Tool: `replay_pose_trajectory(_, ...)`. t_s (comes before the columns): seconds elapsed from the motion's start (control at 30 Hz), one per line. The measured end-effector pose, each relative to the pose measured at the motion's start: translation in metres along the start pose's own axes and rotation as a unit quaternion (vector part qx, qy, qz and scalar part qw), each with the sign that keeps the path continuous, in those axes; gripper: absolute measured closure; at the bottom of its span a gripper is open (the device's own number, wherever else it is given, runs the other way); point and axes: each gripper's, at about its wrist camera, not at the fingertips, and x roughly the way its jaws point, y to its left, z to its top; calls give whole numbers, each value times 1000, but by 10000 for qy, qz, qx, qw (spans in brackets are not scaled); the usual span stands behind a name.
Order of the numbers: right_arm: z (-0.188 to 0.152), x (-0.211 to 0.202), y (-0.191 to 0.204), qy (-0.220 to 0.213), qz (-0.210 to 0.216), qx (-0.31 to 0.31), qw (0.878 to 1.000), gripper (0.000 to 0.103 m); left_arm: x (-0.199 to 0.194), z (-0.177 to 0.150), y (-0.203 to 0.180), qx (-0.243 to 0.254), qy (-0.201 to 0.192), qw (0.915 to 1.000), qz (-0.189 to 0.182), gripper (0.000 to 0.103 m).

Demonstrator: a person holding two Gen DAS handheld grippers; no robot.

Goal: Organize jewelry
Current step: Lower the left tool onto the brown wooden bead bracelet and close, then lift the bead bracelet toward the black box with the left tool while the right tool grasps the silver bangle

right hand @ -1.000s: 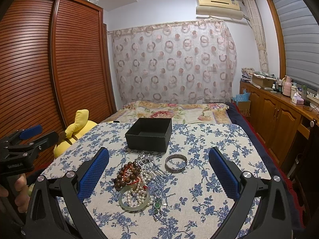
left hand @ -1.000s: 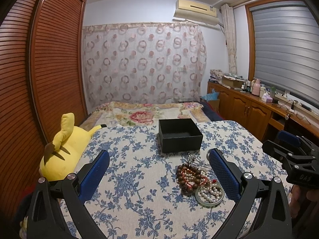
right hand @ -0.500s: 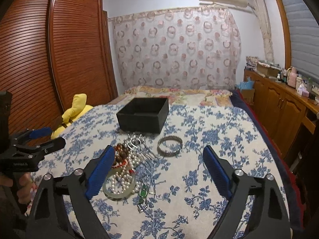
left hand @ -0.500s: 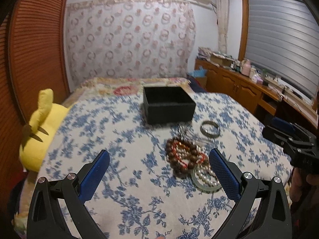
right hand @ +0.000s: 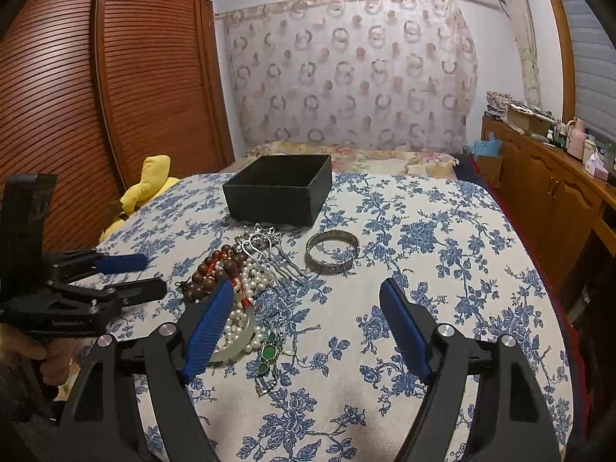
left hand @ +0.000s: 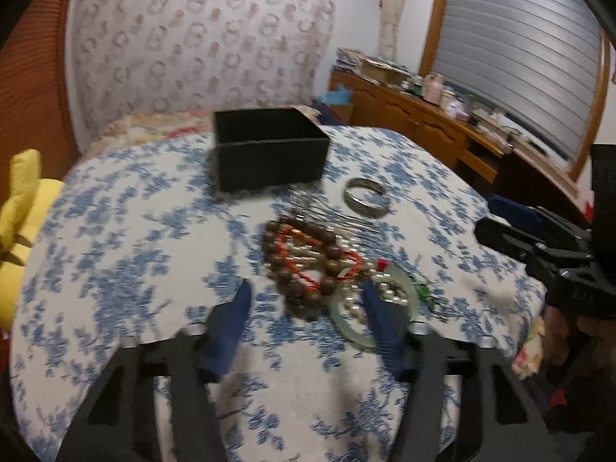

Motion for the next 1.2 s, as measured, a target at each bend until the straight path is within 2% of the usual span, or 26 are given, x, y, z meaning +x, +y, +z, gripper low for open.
replay_pose_trajectory(0.07, -1, 2, 0, 36, 8, -26, 10000, 23, 8, 2, -1, 51, 95, 9998, -158, 73)
replay_pose_trajectory(0.33, 0, 11, 5, 184, 25, -239, 9995, 23, 28, 9, -9, 307, 316, 9984, -349, 89)
replay_pose_trajectory(0.43, 2, 12, 5, 195, 26, -273, 9994, 23, 37, 10, -5, 264, 449, 9982, -300, 90)
replay_pose_trajectory(0.53, 2, 12, 5, 196, 31, -274, 9994, 23, 44, 8, 1, 166, 585, 9973, -422, 89)
replay_pose_trajectory(0.77, 6, 32, 4, 393, 67, -477, 9981, 23, 36, 10, 4, 183, 440, 9980, -407, 91)
replay_pose_trajectory(0.83, 9, 45, 3, 535, 147, -601, 9967, 29, 31, 15, 7, 156, 333, 9986, -390, 91)
replay_pose_trajectory(0.9, 13, 59, 1, 713, 225, -689, 9948, 41, 23, 20, 11, 121, 200, 9990, -380, 91)
replay_pose_trajectory(1.07, 24, 90, -4, 1021, 470, -829, 9902, 61, 9, 36, 21, 51, -100, 9995, -308, 91)
replay_pose_trajectory(1.2, 33, 111, -7, 1204, 565, -874, 9873, 67, -1, 51, 30, -47, -316, 9990, -299, 91)
